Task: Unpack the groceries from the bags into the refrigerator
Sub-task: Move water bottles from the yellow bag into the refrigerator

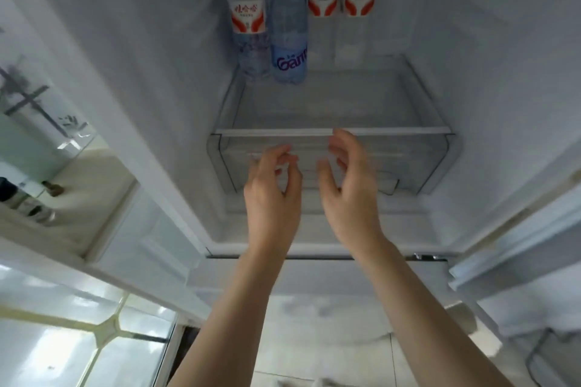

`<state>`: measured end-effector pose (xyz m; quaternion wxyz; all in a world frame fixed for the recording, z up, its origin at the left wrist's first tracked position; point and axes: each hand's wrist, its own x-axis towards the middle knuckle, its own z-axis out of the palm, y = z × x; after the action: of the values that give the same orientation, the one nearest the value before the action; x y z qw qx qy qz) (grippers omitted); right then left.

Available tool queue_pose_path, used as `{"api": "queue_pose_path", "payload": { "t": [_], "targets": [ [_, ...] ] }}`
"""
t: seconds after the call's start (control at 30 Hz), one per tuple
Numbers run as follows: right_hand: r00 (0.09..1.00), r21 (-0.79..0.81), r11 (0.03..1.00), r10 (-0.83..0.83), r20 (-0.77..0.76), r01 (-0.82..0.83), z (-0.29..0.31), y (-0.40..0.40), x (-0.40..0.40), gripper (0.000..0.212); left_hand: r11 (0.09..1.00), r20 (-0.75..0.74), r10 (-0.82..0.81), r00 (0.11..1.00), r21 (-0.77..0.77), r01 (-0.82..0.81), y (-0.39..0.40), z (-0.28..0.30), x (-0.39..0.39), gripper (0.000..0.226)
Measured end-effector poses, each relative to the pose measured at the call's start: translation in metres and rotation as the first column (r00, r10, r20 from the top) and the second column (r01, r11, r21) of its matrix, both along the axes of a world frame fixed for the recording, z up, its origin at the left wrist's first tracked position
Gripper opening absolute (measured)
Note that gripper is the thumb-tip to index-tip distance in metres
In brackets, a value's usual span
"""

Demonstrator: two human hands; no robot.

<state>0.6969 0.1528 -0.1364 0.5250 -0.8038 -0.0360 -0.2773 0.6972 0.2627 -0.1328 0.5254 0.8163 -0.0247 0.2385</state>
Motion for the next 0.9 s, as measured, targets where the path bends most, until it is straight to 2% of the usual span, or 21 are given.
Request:
{"api": "queue_pose_path", "payload": {
  "t": [0.1,0.23,0.43,0.6,0.73,0.9],
  "targets": [
    [1.0,-0.036,0.999,-0.007,-0.027,0.006,-0.017,-0.004,-0.039,0.039,0.999,-0.005,-0.042,0.999,0.014,0.042,0.003,-0.016,-0.035,0.022],
    [0.993,-0.106,0.994,-0.037,-0.114,0.025,-0.047,-0.01,-0.102,0.036,0.987,-0.156,-0.161,0.975,-0.021,0.16,0.003,-0.041,-0.08,0.028],
    [0.951,-0.165,0.971,-0.21,-0.226,0.175,-0.084,-0.003,-0.21,0.035,0.924,-0.276,-0.33,0.903,0.103,0.369,0.03,-0.088,-0.161,0.023],
    [0.867,-0.102,0.954,-0.3,-0.397,0.283,-0.106,0.022,-0.303,0.04,0.766,-0.328,-0.488,0.809,0.284,0.577,0.055,-0.115,-0.233,0.021],
    [0.819,-0.092,0.924,-0.373,-0.435,0.372,-0.123,0.039,-0.37,0.037,0.654,-0.446,-0.56,0.698,0.279,0.703,0.064,-0.132,-0.283,0.022],
    [0.685,-0.069,0.854,-0.459,-0.567,0.515,-0.138,0.043,-0.452,0.034,0.491,-0.55,-0.622,0.557,0.28,0.825,0.061,-0.145,-0.334,0.023]
  ]
}}
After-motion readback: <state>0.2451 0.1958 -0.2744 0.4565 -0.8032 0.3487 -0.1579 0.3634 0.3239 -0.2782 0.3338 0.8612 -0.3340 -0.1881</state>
